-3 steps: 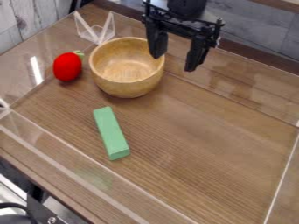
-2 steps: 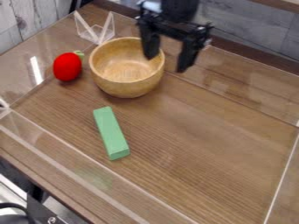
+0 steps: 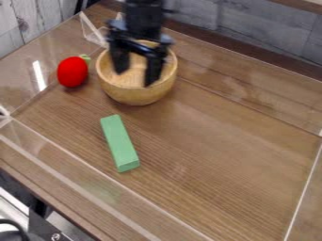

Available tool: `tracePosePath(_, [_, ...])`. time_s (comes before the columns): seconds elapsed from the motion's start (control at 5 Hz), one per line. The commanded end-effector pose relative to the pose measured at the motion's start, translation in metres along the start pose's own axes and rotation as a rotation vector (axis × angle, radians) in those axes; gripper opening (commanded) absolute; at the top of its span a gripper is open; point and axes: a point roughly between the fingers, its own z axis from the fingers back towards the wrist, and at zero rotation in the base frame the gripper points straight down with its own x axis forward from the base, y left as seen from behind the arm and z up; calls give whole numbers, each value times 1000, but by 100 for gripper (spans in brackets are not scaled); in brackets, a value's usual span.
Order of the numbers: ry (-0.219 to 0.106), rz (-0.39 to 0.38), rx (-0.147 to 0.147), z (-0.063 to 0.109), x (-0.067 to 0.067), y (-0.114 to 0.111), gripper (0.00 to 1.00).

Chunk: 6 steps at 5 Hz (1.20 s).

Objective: Move the red fruit to the right

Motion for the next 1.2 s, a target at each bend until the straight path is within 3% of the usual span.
tracePosePath(0.0, [-88,-33,31,11,-11,59,100])
tracePosePath(0.2, [-105,11,36,15,-21,77,100])
tracePosePath(0.4, [-114,45,40,14,-22,78,100])
tracePosePath(0.6, [-120,64,39,0,-10,91,0])
tracePosePath(0.8, [-124,70,42,-14,1,101,100])
tracePosePath(1.0, [-127,68,45,-20,6,109,100])
